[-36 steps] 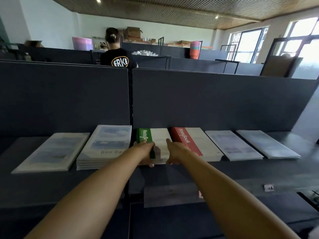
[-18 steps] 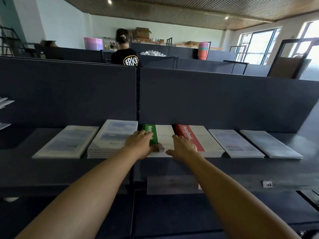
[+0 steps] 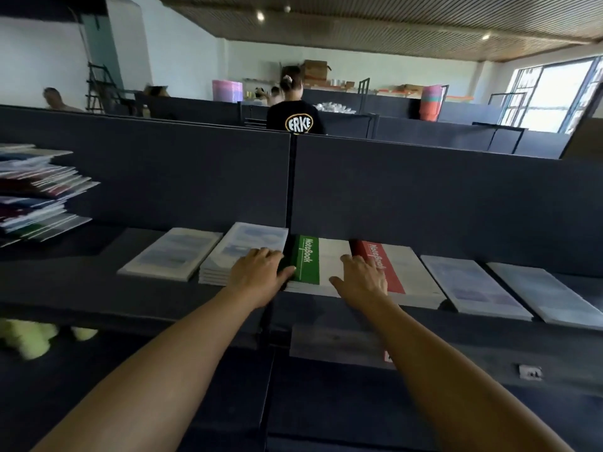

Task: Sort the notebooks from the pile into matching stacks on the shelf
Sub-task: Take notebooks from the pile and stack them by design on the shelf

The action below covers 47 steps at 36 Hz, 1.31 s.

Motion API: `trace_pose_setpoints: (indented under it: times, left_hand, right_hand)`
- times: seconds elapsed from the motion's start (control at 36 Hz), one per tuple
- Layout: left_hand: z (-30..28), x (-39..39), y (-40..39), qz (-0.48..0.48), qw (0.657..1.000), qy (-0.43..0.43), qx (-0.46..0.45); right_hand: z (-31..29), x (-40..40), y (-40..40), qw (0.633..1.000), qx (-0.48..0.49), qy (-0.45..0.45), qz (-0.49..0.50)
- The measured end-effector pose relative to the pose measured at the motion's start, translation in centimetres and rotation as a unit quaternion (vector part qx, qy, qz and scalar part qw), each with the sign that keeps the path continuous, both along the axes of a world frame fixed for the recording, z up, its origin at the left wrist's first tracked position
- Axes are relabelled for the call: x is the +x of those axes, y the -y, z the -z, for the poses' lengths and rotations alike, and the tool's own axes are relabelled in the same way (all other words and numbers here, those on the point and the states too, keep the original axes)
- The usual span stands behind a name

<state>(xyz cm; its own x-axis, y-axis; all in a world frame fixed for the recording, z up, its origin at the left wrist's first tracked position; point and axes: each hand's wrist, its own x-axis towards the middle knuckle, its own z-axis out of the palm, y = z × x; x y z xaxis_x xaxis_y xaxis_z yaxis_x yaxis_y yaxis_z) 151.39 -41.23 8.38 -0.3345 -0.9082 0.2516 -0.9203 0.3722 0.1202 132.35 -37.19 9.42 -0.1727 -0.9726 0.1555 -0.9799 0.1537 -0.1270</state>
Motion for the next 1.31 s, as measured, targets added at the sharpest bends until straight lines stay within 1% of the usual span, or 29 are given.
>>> trace_pose_setpoints:
  times: [0.17, 0.42, 0.53, 0.64, 0.81, 1.0, 1.31]
  left_hand:
    - [-0.5, 4.2, -1.1, -0.043, 0.999, 0.008, -0.002]
    - [-0.9, 14.2, -3.2, -0.145, 0.989, -0.011, -0.003]
    - [-1.3, 19.6, -4.3, -0.194, 0.981, 0.009, -0.014]
    - [-2.1, 25.4, -5.6, -0.229, 0.973, -0.006, -0.017]
    - [-3.5, 34.9, -7.0, -0.275, 0.961, 0.003, -0.032]
    - [-4.3, 43.1, -7.6, -0.29, 0.956, 0.005, -0.049]
    - [-3.6, 49.6, -5.1, -0.285, 0.957, 0.019, -0.041]
  right_hand:
    - [0.3, 2.4, 1.0, 0.999, 0.0, 0.003, -0.037]
    - [0.6, 9.7, 3.0, 0.994, -0.029, 0.011, -0.11]
    - [0.2, 14.3, 3.8, 0.99, -0.032, 0.001, -0.135]
    - [-0.7, 19.9, 4.5, 0.986, -0.041, -0.003, -0.161]
    - [-2.2, 29.4, 5.4, 0.98, -0.049, 0.008, -0.195]
    - [-3.6, 38.2, 5.6, 0.969, -0.09, -0.026, -0.229]
    - [-5.6, 46.2, 9.1, 0.964, -0.098, -0.038, -0.244]
